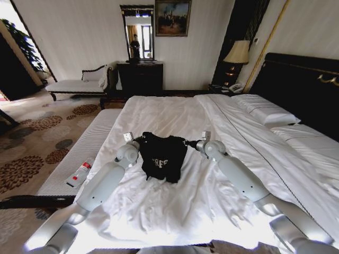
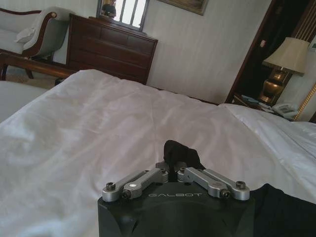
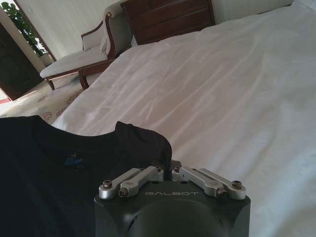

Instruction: Fold the clothes on the bed.

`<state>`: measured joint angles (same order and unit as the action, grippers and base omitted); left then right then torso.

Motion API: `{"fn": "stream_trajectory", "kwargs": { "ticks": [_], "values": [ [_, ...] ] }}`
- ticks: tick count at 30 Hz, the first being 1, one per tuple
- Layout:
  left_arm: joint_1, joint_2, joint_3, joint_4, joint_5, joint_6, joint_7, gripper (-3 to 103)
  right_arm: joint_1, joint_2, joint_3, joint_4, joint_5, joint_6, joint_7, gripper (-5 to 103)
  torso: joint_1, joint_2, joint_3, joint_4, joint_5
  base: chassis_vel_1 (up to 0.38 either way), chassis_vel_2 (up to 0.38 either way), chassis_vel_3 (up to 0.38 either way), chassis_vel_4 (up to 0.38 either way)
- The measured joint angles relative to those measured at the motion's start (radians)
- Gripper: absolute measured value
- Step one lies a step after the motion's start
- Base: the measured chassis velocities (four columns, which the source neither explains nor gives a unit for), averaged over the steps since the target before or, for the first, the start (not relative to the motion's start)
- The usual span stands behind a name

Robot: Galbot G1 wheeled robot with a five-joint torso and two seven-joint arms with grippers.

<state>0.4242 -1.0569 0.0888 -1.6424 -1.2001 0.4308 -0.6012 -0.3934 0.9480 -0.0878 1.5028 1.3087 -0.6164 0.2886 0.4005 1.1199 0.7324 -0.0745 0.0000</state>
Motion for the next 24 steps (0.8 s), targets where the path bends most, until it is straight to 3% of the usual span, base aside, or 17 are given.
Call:
{"fn": "stream_trajectory", "kwargs": {
  "ticks": [14,24],
  "values": [
    [-0.262,0.103,0.039,-0.031,-0.142,0.042,0.047,3,0.283,-0.065,-0.076,0.091,0.198,-0.012,0.145,2,0.000,0.000,0.000,0.0003,-0.0003,0.000,0.000,0.000,0.000],
    [-0.441,0.157,0.072,-0.027,-0.214,0.055,0.056,3,0.496,-0.103,-0.160,0.072,0.319,-0.012,0.203,2,0.000,0.000,0.000,0.0002,-0.0004,0.000,0.000,0.000,0.000]
  ]
}}
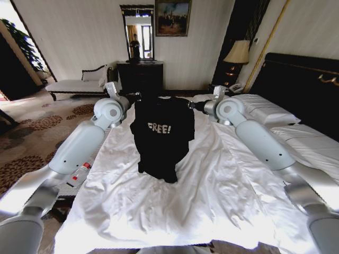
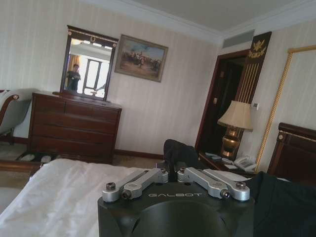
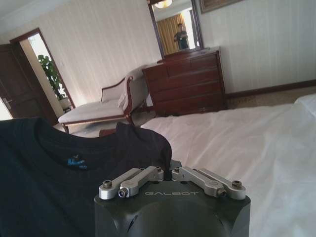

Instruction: Fold the clothes on the bed.

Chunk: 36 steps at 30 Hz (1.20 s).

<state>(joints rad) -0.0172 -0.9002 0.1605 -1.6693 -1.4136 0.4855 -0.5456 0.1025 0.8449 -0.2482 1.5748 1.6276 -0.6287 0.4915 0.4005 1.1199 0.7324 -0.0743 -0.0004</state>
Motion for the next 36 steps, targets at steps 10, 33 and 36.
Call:
{"fn": "stream_trajectory", "kwargs": {
  "ticks": [10,33,36],
  "values": [
    [-0.210,0.065,0.067,0.013,-0.133,0.015,0.013,3,0.196,-0.032,-0.060,-0.046,0.090,0.004,0.021,2,0.000,0.000,0.000,-0.0001,0.0004,0.000,0.000,0.000,0.000],
    [-0.340,0.235,0.075,-0.220,-0.318,0.034,-0.046,3,0.310,-0.121,-0.015,0.092,0.304,-0.042,0.133,2,0.000,0.000,0.000,-0.0003,0.0004,0.000,0.000,0.000,0.000],
    [-0.280,0.310,0.004,-0.295,-0.344,0.032,-0.051,3,0.315,-0.120,0.019,0.180,0.405,-0.060,0.230,2,0.000,0.000,0.000,0.0001,0.0000,0.000,0.000,0.000,0.000]
  ]
}}
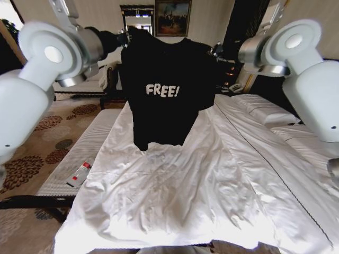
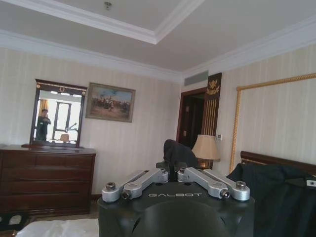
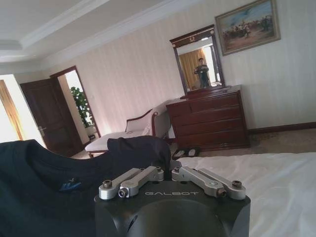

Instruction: Fold the clothes on the bed.

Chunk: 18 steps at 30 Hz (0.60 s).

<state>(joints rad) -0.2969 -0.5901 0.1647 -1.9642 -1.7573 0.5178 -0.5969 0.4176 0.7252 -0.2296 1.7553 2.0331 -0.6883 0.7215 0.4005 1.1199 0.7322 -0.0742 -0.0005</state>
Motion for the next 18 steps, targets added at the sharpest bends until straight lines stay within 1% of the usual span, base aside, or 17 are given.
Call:
{"fn": "stream_trajectory", "kwargs": {
  "ticks": [1,2,4,5,6,8,10,11,12,13,16,17,18],
  "values": [
    [0.031,0.037,-0.035,-0.032,-0.010,-0.001,0.000,3,0.001,-0.005,0.009,0.033,0.026,0.000,0.023,2,0.000,0.000,0.000,0.0002,-0.0003,0.000,0.000,0.000,0.000],
    [0.031,0.037,-0.035,-0.032,-0.010,-0.001,0.000,3,0.001,-0.005,0.009,0.033,0.026,0.000,0.023,2,0.000,0.000,0.000,0.0002,-0.0003,0.000,0.000,0.000,0.000],
    [0.108,0.122,-0.120,-0.098,-0.036,-0.001,0.004,3,-0.010,-0.016,0.022,0.079,0.052,0.003,0.048,2,0.000,0.000,0.000,-0.0004,-0.0006,0.000,0.000,0.000,0.000],
    [0.153,0.179,-0.166,-0.142,-0.053,-0.001,0.008,3,-0.022,-0.015,0.032,0.099,0.064,0.006,0.060,2,0.000,0.000,0.000,-0.0002,-0.0005,0.000,0.000,0.000,0.000],
    [0.153,0.179,-0.166,-0.142,-0.053,-0.001,0.008,3,-0.022,-0.015,0.032,0.099,0.064,0.006,0.060,2,0.000,0.000,0.000,-0.0002,-0.0005,0.000,0.000,0.000,0.000],
    [0.205,0.292,-0.233,-0.227,-0.103,-0.015,0.009,3,-0.045,-0.018,0.062,0.147,0.084,0.005,0.075,2,0.000,0.000,0.000,0.0011,0.0001,0.000,0.000,0.000,0.000],
    [0.209,0.362,-0.264,-0.285,-0.158,-0.020,0.008,3,-0.058,-0.055,0.096,0.207,0.112,-0.004,0.084,2,0.000,0.000,0.000,0.0009,0.0002,0.000,0.000,0.000,0.000],
    [0.209,0.362,-0.264,-0.285,-0.158,-0.020,0.008,3,-0.058,-0.055,0.096,0.207,0.112,-0.004,0.084,2,0.000,0.000,0.000,0.0009,0.0002,0.000,0.000,0.000,0.000],
    [0.206,0.389,-0.272,-0.304,-0.181,-0.021,0.008,3,-0.065,-0.078,0.114,0.238,0.131,-0.007,0.088,2,0.000,0.000,0.000,0.0004,0.0000,0.000,0.000,0.000,0.000],
    [0.203,0.430,-0.280,-0.329,-0.213,-0.020,0.010,3,-0.084,-0.121,0.152,0.290,0.163,-0.014,0.090,2,0.000,0.000,0.000,-0.0003,0.0000,0.000,0.000,0.000,0.000],
    [0.197,0.530,-0.288,-0.383,-0.281,-0.020,0.028,3,-0.157,-0.218,0.266,0.384,0.231,-0.034,0.091,2,-0.001,0.000,0.000,-0.0006,0.0010,0.000,0.000,0.000,0.000],
    [0.197,0.530,-0.288,-0.383,-0.281,-0.020,0.028,3,-0.157,-0.218,0.266,0.384,0.231,-0.034,0.091,2,-0.001,0.000,0.000,-0.0006,0.0010,0.000,0.000,0.000,0.000],
    [0.195,0.554,-0.289,-0.398,-0.298,-0.020,0.033,3,-0.189,-0.255,0.313,0.415,0.255,-0.042,0.087,2,-0.001,0.000,0.000,-0.0004,0.0013,0.000,0.000,0.000,0.000]
  ]
}}
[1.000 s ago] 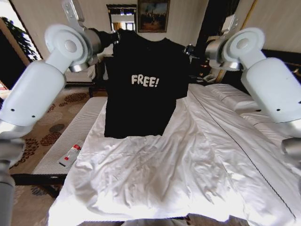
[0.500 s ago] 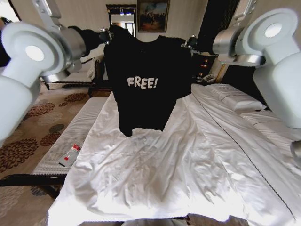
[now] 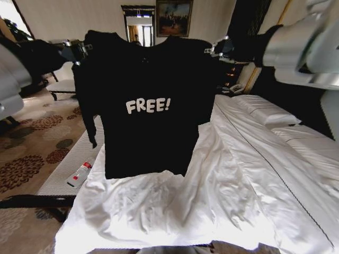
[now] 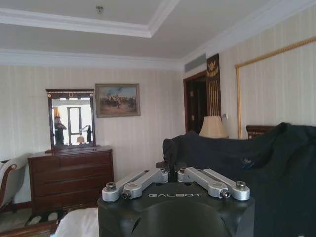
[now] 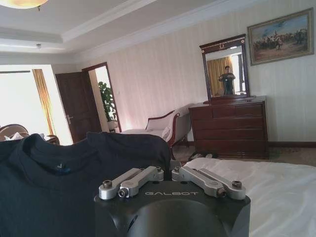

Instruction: Fold the clothes on the bed.

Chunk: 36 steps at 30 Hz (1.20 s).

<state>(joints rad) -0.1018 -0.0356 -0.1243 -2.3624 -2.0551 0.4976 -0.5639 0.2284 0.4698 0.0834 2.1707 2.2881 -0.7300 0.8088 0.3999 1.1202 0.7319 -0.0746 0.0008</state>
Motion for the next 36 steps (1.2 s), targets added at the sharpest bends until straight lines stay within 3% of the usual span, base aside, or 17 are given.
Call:
{"fn": "stream_trajectory", "kwargs": {
  "ticks": [6,9,16,20,21,23,24,26,28,29,32,33,34,36],
  "values": [
    [-0.017,0.062,-0.017,-0.061,-0.076,0.022,-0.020,3,-0.208,-0.182,0.262,0.128,0.126,-0.007,-0.023,2,0.000,0.000,0.000,-0.0001,-0.0008,0.000,0.000,0.000,0.000],
    [-0.025,0.109,-0.023,-0.092,-0.120,0.026,-0.027,3,-0.278,-0.254,0.329,0.182,0.168,0.001,-0.032,2,0.000,0.000,0.000,0.0000,-0.0007,0.000,0.000,0.000,0.000],
    [-0.039,0.151,-0.016,-0.141,-0.220,0.031,-0.089,3,-0.299,-0.271,0.341,0.240,0.219,0.018,-0.008,2,0.000,0.000,0.000,0.0004,-0.0014,0.000,0.000,0.000,0.000],
    [-0.021,0.136,0.009,-0.144,-0.204,0.015,-0.117,3,-0.326,-0.225,0.314,0.242,0.177,0.029,0.012,2,0.000,0.000,0.000,0.0006,-0.0009,0.000,0.000,0.000,0.000],
    [-0.004,0.113,0.023,-0.144,-0.174,0.007,-0.127,3,-0.342,-0.199,0.298,0.236,0.143,0.033,0.015,2,0.000,0.000,0.000,0.0007,-0.0006,0.000,0.000,0.000,0.000],
    [0.055,0.006,0.053,-0.143,-0.070,0.012,-0.186,3,-0.395,-0.127,0.257,0.200,0.048,0.039,0.014,2,0.000,0.000,0.000,0.0005,-0.0008,0.000,0.000,0.000,0.000],
    [0.055,0.006,0.053,-0.143,-0.070,0.012,-0.186,3,-0.395,-0.127,0.257,0.200,0.048,0.039,0.014,2,0.000,0.000,0.000,0.0005,-0.0008,0.000,0.000,0.000,0.000],
    [0.116,-0.094,0.067,-0.139,0.006,0.018,-0.230,3,-0.434,-0.074,0.223,0.160,-0.026,0.048,0.000,2,0.001,0.000,0.001,-0.0001,-0.0014,0.000,0.000,0.000,0.000],
    [0.192,-0.205,0.120,-0.102,0.151,0.019,-0.253,3,-0.473,-0.006,0.157,0.093,-0.140,0.059,-0.035,2,0.001,-0.001,0.001,0.0000,-0.0010,0.000,0.000,0.000,0.000],
    [0.192,-0.205,0.120,-0.102,0.151,0.019,-0.253,3,-0.473,-0.006,0.157,0.093,-0.140,0.059,-0.035,2,0.001,-0.001,0.001,0.0000,-0.0010,0.000,0.000,0.000,0.000],
    [0.246,-0.289,0.205,-0.045,0.299,0.015,-0.253,3,-0.502,0.048,0.105,0.021,-0.240,0.061,-0.074,2,0.001,-0.001,0.001,0.0005,-0.0006,0.000,0.000,0.000,0.000],
    [0.271,-0.348,0.266,0.012,0.387,0.006,-0.246,3,-0.516,0.083,0.071,-0.033,-0.309,0.062,-0.100,2,0.001,-0.001,0.001,0.0004,-0.0007,0.000,0.000,0.000,0.000],
    [0.271,-0.348,0.266,0.012,0.387,0.006,-0.246,3,-0.516,0.083,0.071,-0.033,-0.309,0.062,-0.100,2,0.001,-0.001,0.001,0.0004,-0.0007,0.000,0.000,0.000,0.000],
    [0.282,-0.445,0.353,0.114,0.488,-0.007,-0.213,3,-0.529,0.137,0.026,-0.124,-0.403,0.069,-0.139,2,0.001,-0.001,0.001,0.0005,-0.0012,0.000,0.000,0.000,0.000]
  ]
}}
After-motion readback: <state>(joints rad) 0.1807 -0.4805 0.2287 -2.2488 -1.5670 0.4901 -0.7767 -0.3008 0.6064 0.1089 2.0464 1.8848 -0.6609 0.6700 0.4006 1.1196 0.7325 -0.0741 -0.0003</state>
